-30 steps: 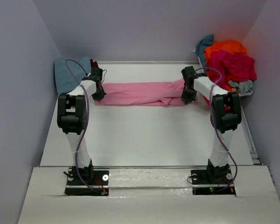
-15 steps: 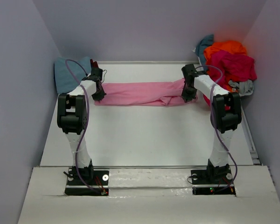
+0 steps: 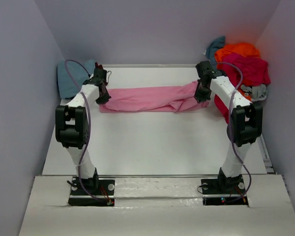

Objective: Fold and stack the t-shirts
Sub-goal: Fold the tshirt

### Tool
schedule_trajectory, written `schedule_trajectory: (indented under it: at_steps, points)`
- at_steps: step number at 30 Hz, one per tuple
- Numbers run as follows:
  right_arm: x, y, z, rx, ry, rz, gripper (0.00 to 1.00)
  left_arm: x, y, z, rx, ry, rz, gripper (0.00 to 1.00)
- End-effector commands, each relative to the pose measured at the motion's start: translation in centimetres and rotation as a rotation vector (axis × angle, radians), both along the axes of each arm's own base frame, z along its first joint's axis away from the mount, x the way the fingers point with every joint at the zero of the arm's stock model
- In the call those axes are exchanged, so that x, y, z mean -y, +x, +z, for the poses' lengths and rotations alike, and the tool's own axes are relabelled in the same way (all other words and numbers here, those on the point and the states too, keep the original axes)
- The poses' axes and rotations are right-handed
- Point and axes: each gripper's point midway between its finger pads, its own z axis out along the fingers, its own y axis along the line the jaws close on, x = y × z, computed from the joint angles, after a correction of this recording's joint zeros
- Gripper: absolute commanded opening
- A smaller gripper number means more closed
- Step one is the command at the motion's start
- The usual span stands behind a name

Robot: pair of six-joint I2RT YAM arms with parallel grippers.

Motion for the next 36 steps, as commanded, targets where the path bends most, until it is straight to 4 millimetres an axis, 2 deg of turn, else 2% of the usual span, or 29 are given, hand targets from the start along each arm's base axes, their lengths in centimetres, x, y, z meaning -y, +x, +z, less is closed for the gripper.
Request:
schedule_trajectory:
  at_steps: [1, 3, 7, 12, 20, 26, 29, 30, 36]
  points:
    - [0.4, -1.1, 4.6, 0.066, 0.007, 0.012, 0.07, 0.0, -0.7, 4.8, 0.084, 0.001, 0.010, 0.06]
    - [0.5, -1.8, 5.4, 0.071, 0.007, 0.013, 0.07, 0.0, -1.0, 5.7, 0.098, -0.004, 0.010, 0.06]
    - [0.7, -3.0, 7.0, 0.086, 0.014, 0.018, 0.07, 1.3, -2.2, 7.3, 0.114, -0.019, -0.015, 0.06]
    - [0.8, -4.9, 8.2, 0.086, 0.029, 0.029, 0.07, 2.1, -3.8, 8.0, 0.114, -0.041, -0.028, 0.06]
    - [0.9, -9.3, 9.9, 0.088, 0.041, 0.048, 0.07, 3.0, -7.6, 7.8, 0.090, -0.063, -0.047, 0.06]
    - [1.2, -12.4, 10.0, 0.060, 0.045, 0.053, 0.07, 3.5, -10.0, 7.0, 0.065, -0.084, -0.045, 0.06]
    - [1.3, -14.1, 9.5, 0.038, 0.062, 0.051, 0.07, 4.0, -11.2, 6.5, 0.054, -0.093, -0.055, 0.06]
    - [1.1, -14.8, 9.3, 0.024, 0.061, 0.059, 0.07, 4.0, -11.7, 5.9, 0.037, -0.096, -0.055, 0.06]
    - [1.5, -18.0, 8.3, -0.021, 0.064, 0.057, 0.07, 3.6, -13.5, 5.4, 0.029, -0.103, -0.039, 0.06]
